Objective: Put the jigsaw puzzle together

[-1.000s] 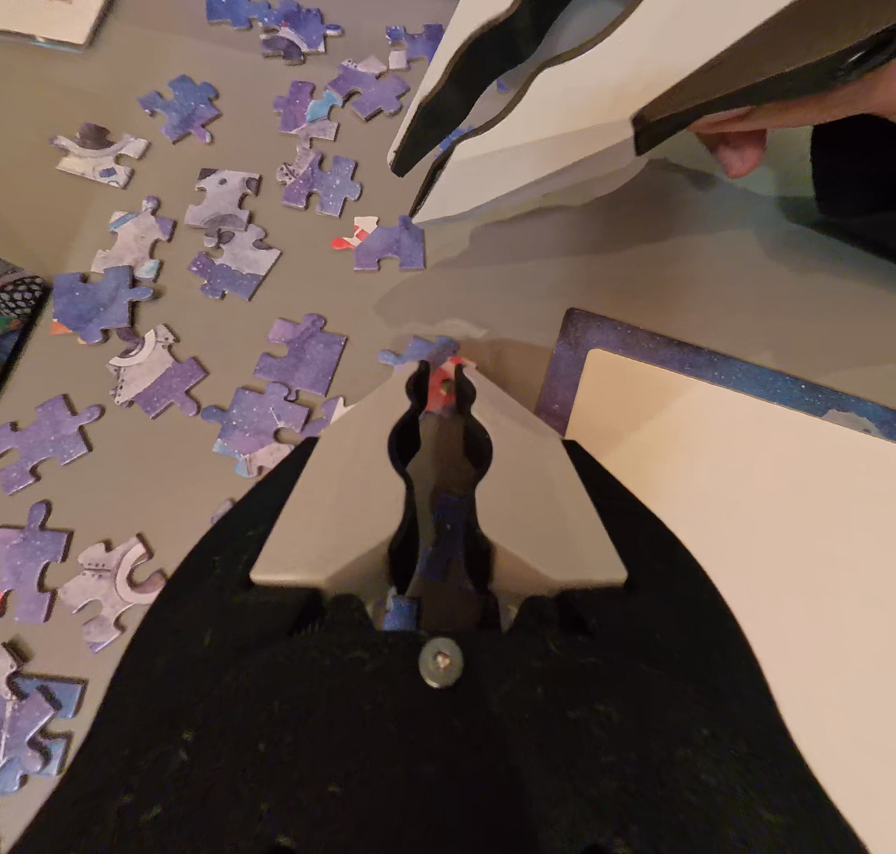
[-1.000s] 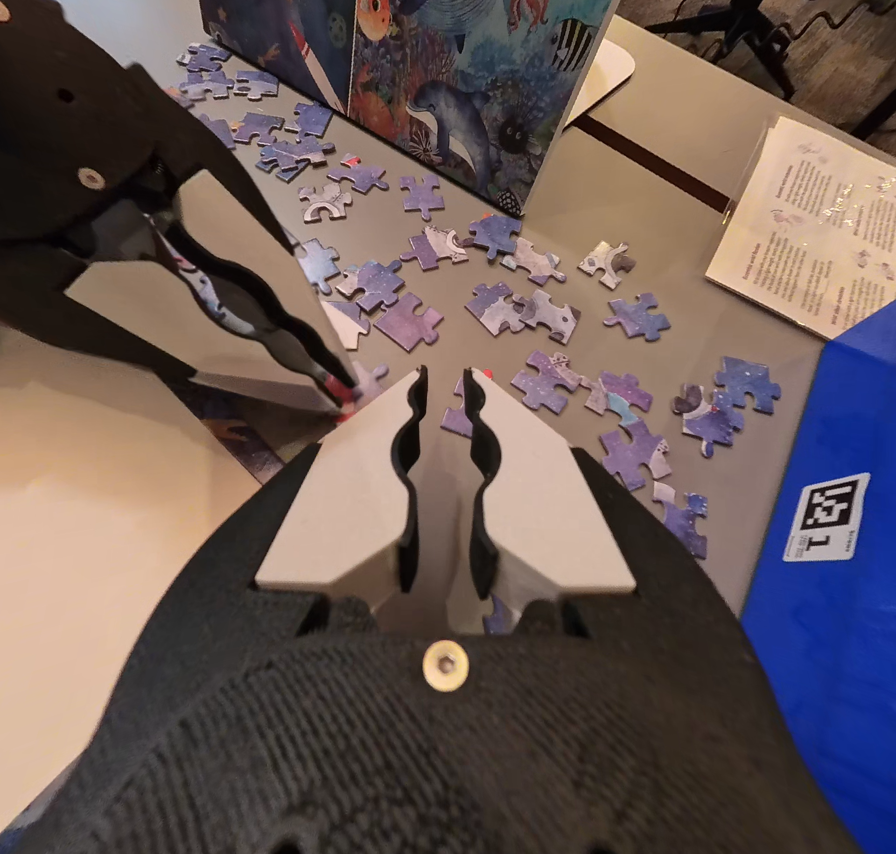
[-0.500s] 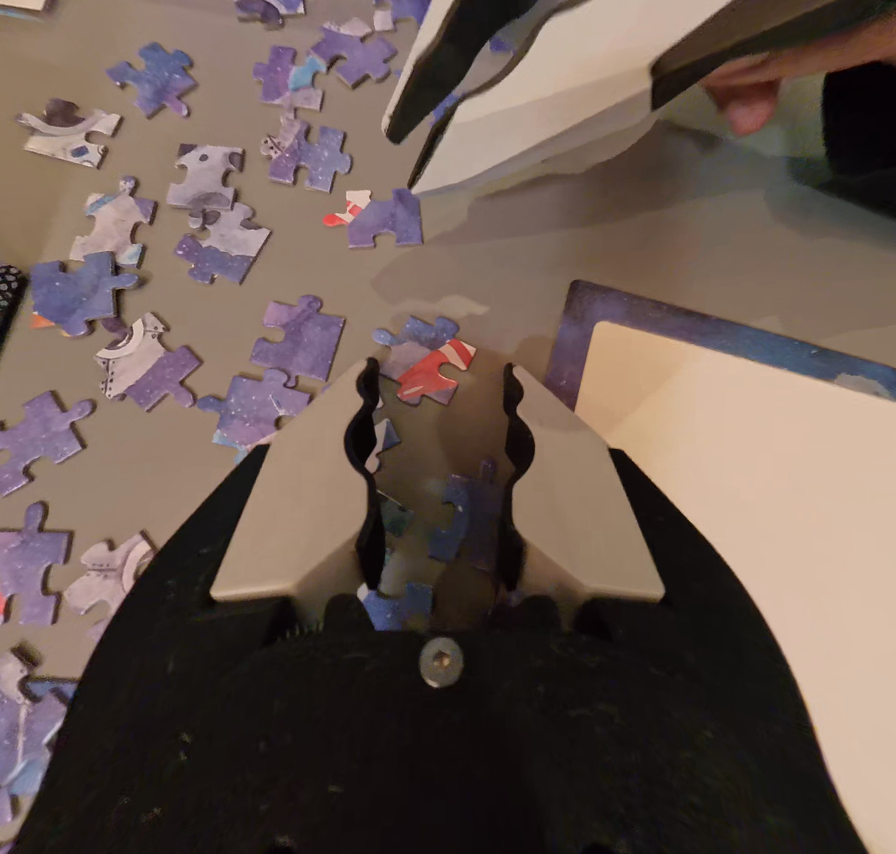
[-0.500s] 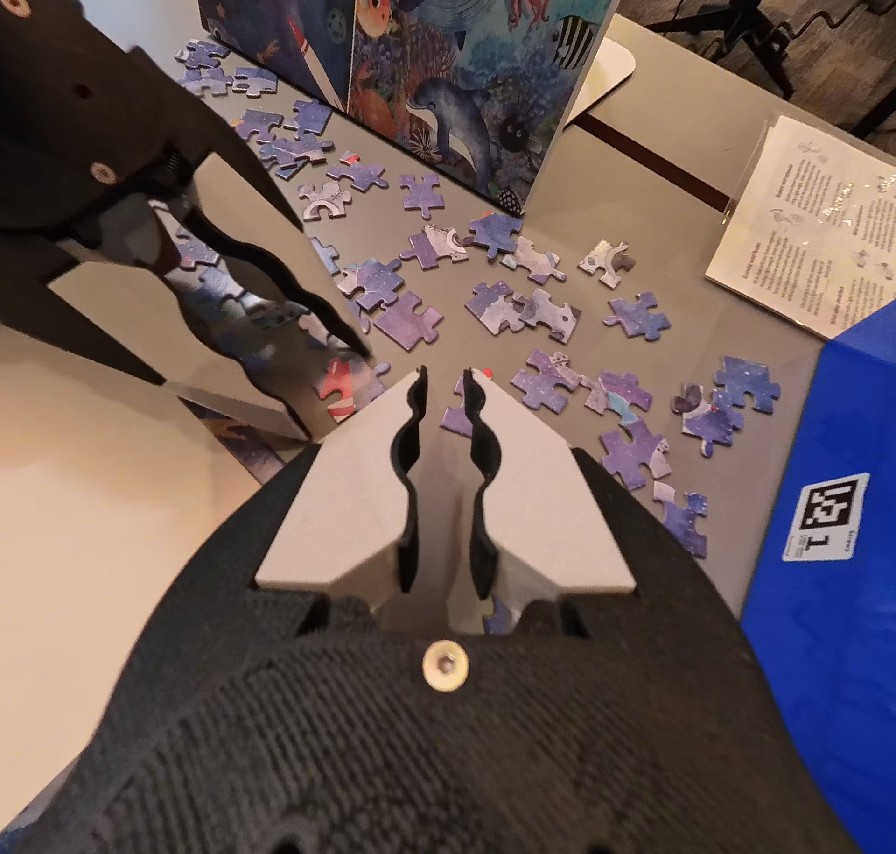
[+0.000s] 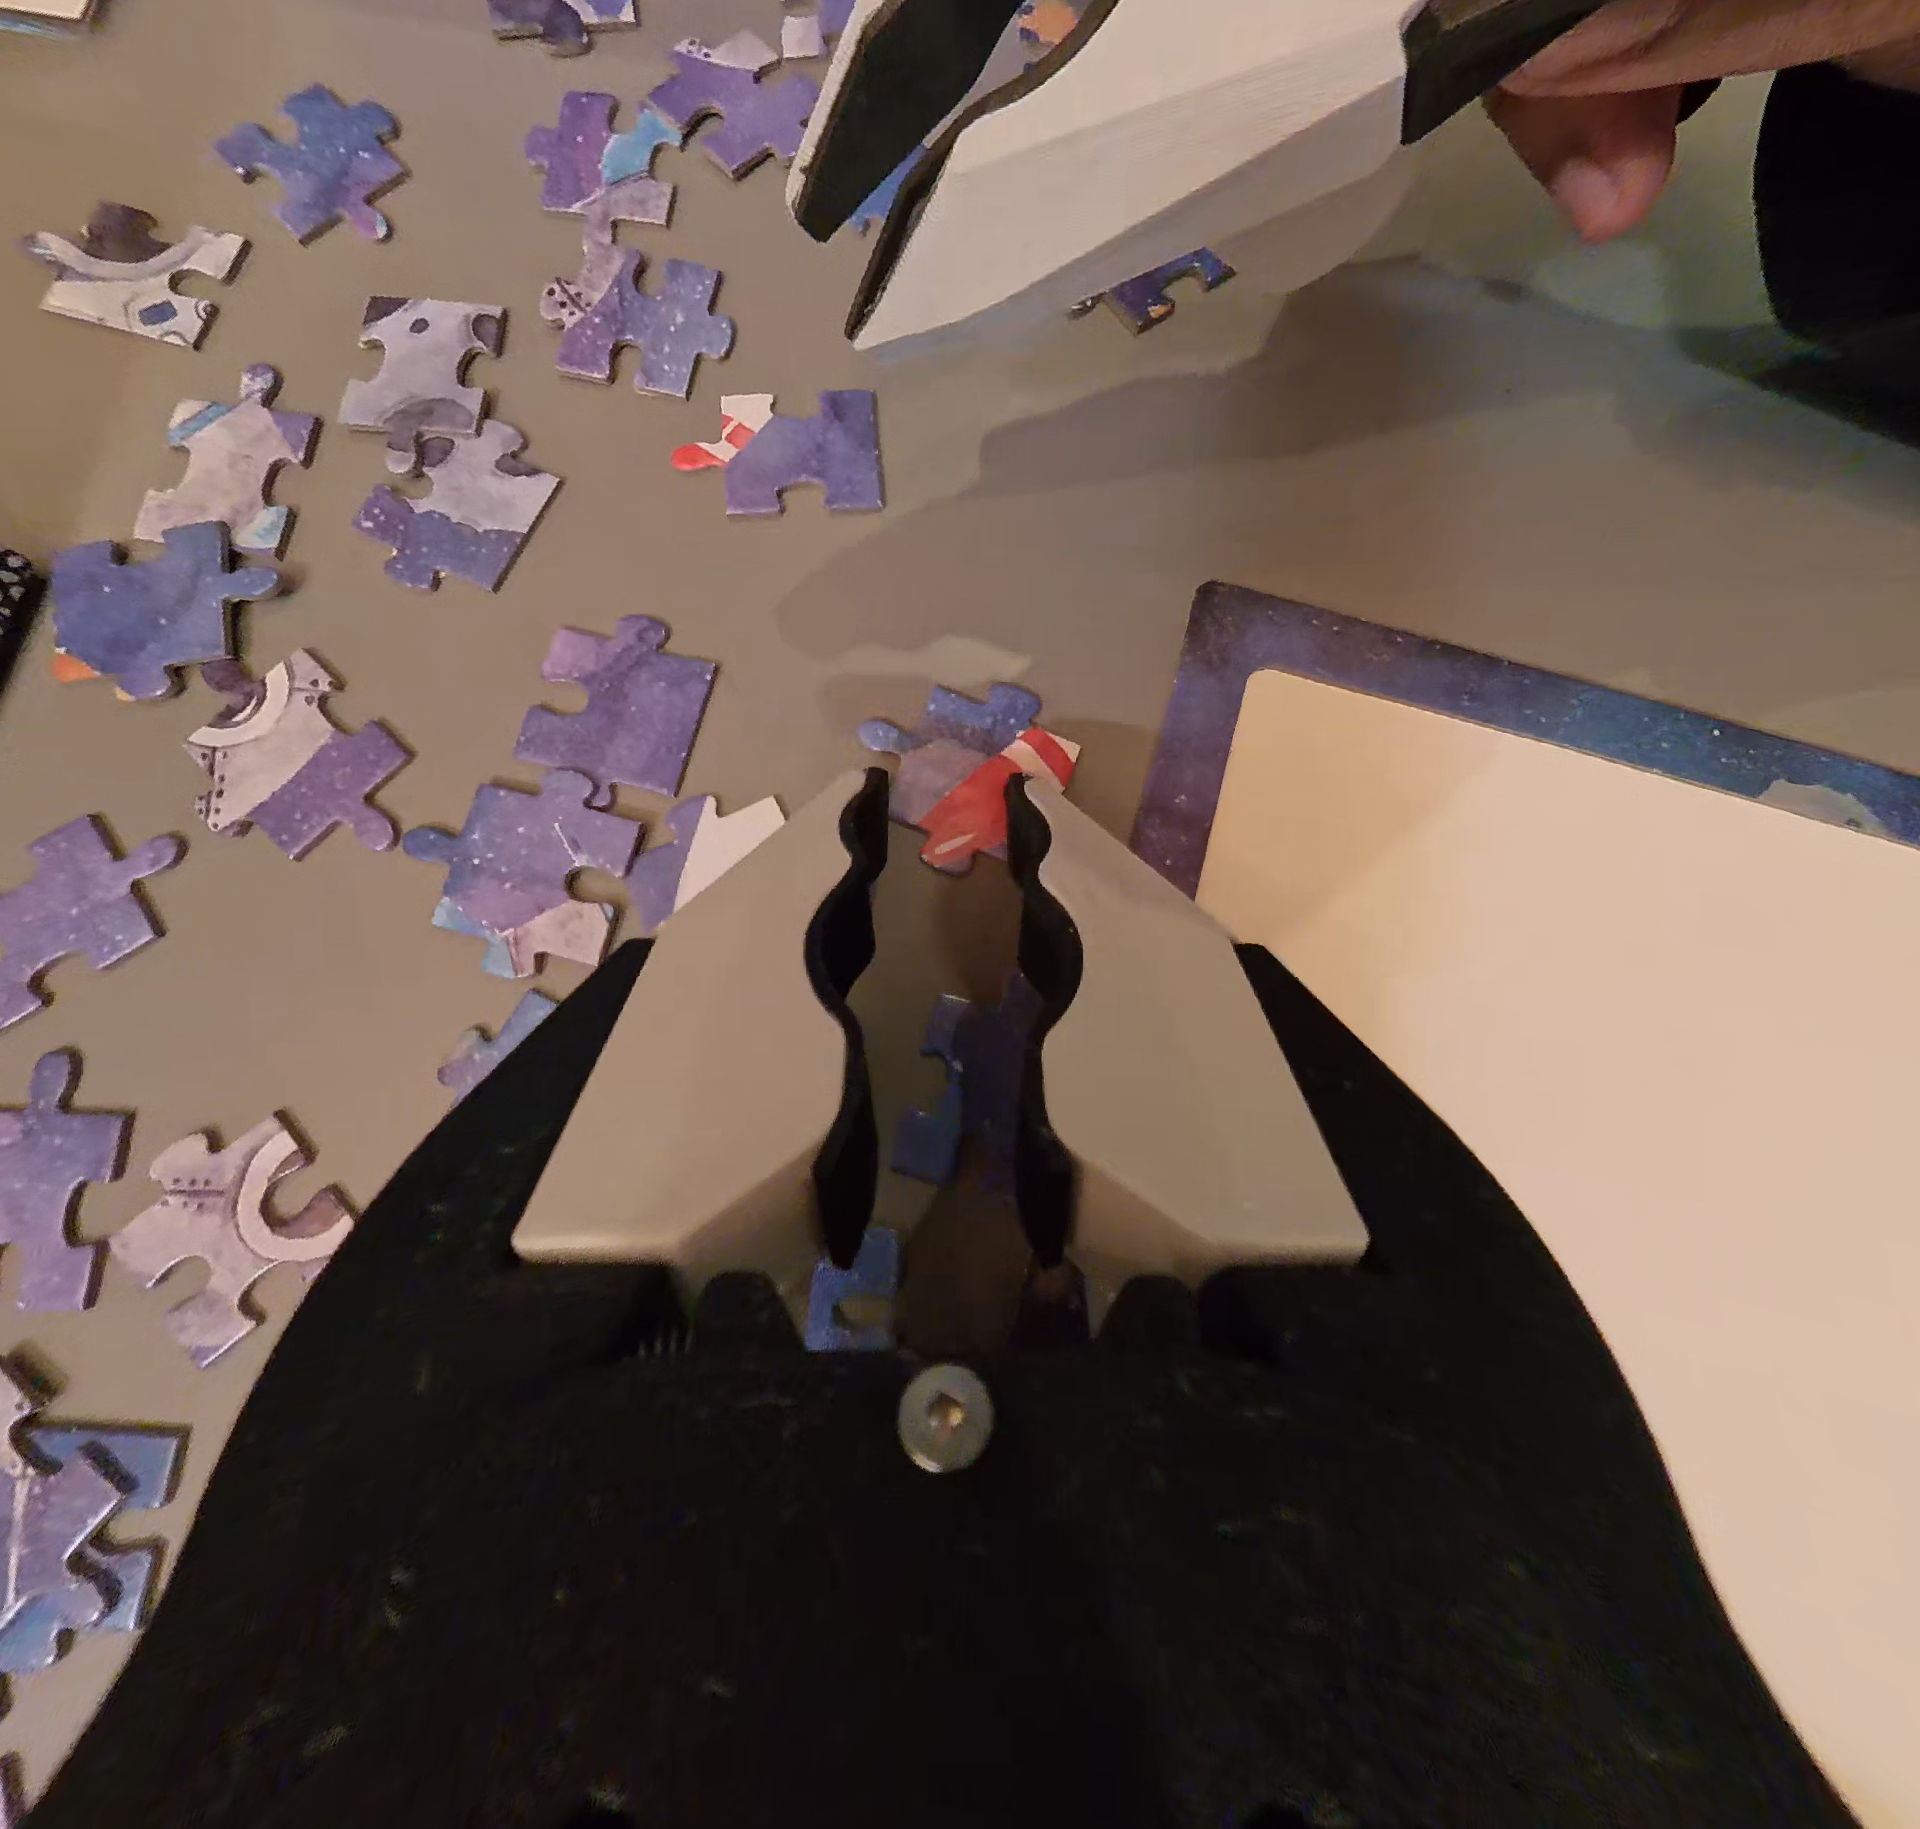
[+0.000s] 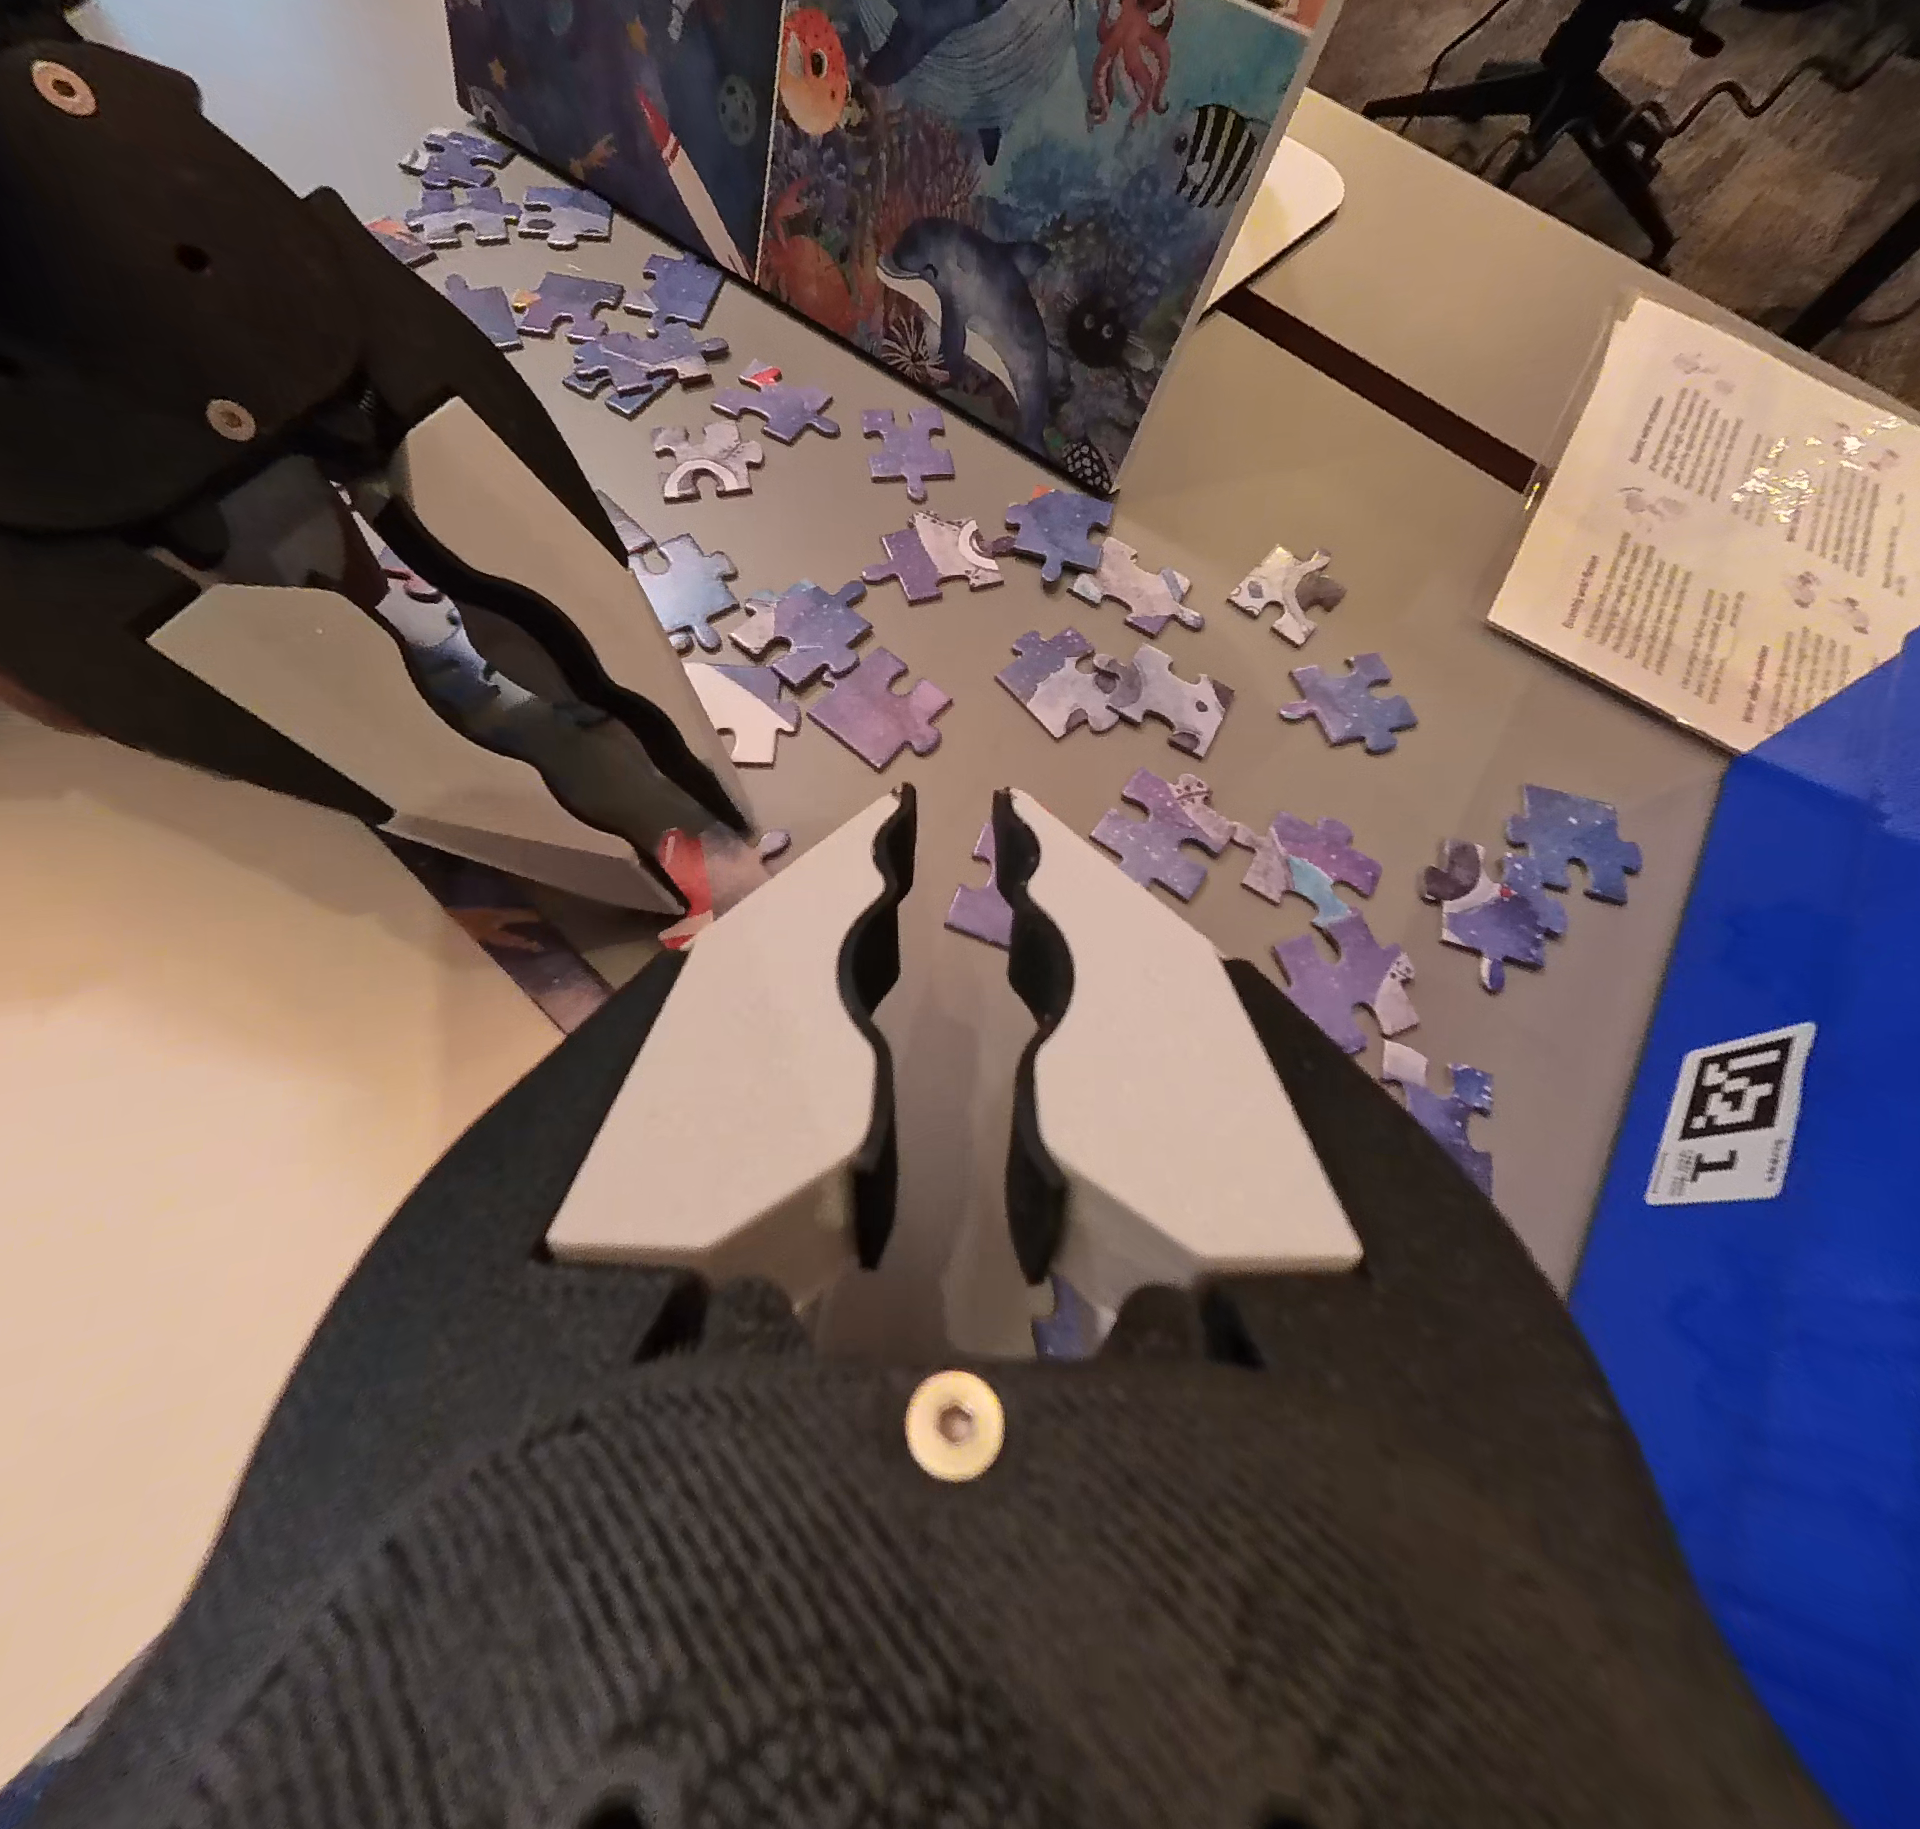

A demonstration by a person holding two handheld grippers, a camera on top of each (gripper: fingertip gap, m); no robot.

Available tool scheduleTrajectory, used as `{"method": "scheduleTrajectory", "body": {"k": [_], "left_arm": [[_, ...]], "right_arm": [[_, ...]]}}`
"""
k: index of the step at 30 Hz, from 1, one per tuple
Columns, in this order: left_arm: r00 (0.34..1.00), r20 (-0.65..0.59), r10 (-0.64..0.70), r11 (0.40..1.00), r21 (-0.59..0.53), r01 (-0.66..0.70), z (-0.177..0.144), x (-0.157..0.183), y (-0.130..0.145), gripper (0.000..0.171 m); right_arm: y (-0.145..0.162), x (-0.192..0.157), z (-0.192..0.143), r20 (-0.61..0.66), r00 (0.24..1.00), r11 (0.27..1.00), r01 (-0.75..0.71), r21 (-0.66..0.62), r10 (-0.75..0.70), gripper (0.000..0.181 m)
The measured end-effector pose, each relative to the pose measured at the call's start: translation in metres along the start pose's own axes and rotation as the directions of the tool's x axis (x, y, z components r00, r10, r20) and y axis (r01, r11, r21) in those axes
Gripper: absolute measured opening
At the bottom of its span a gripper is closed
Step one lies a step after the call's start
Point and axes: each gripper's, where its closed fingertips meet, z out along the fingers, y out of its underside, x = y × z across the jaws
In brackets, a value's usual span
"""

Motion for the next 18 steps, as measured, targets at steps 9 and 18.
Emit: {"method": "scheduleTrajectory", "body": {"k": [9,18], "left_arm": [[1.0,0.005,-0.013,0.999,0.043,0.013,-0.006,0.001,-0.005,0.009],[0.999,0.048,-0.024,0.998,0.065,0.021,-0.014,-0.011,-0.004,0.024]], "right_arm": [[0.001,0.002,0.0,-0.005,1.0,1.0,-0.003,-0.001,0.003,0.013],[0.003,0.003,0.001,-0.006,1.0,1.0,-0.007,-0.008,0.007,0.013]]}}
